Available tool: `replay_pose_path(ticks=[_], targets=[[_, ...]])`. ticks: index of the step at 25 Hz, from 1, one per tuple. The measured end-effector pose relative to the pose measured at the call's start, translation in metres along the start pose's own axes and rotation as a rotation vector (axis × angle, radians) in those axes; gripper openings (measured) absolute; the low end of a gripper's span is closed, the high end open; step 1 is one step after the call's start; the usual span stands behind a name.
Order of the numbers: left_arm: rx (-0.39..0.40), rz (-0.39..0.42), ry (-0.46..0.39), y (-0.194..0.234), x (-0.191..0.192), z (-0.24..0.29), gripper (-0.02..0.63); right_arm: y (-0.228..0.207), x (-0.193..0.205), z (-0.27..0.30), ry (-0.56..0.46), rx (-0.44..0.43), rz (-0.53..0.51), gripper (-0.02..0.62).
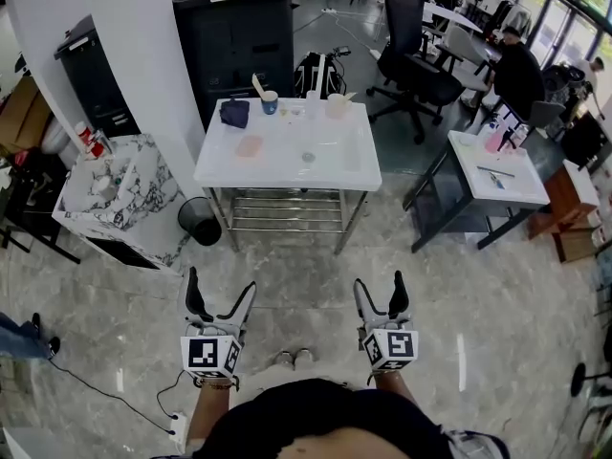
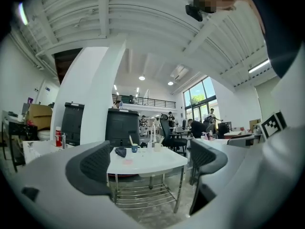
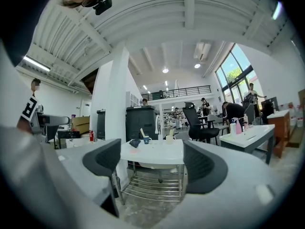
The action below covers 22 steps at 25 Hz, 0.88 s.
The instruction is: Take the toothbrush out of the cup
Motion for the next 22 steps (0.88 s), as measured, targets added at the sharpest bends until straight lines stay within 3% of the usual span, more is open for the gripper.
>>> replay_pose_path(ticks=[2, 5, 12, 17, 22], targets=[[0.023, -0.001, 0.019, 0.001, 0.001, 0.004, 0.533, -0.001, 0.001, 0.003, 0.004, 0.018, -0.004, 0.465], [0.062, 0.024, 0.063, -0.001, 0.003, 0.014, 0.575, -0.002, 0.000, 0.011, 0.022, 0.018, -0.012, 0.506], [0.044, -0.002, 0.082, -0.003, 0.008, 0.029, 0.577, -0.012, 0.003, 0.028, 0.085, 0.011, -0.025, 0.509], [0.034, 0.027, 0.073, -0.008, 0.006, 0.043, 0.577, -0.025, -0.006, 0.034, 0.047, 0.026, -0.053, 0.509], [0.038, 0.006, 0.075, -0.013, 0.007, 0.052, 0.577, -0.030, -0.009, 0.038, 0.046, 0.007, -0.072, 0.509]])
Point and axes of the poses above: the fingertips, and each gripper's own axes: z forward along the fingers, y to its left, x out of its underside, the point moved 9 cm from there along -z, backward along the fingers, and after that the axes turned 4 degrees about z, right-handed, at the moved point
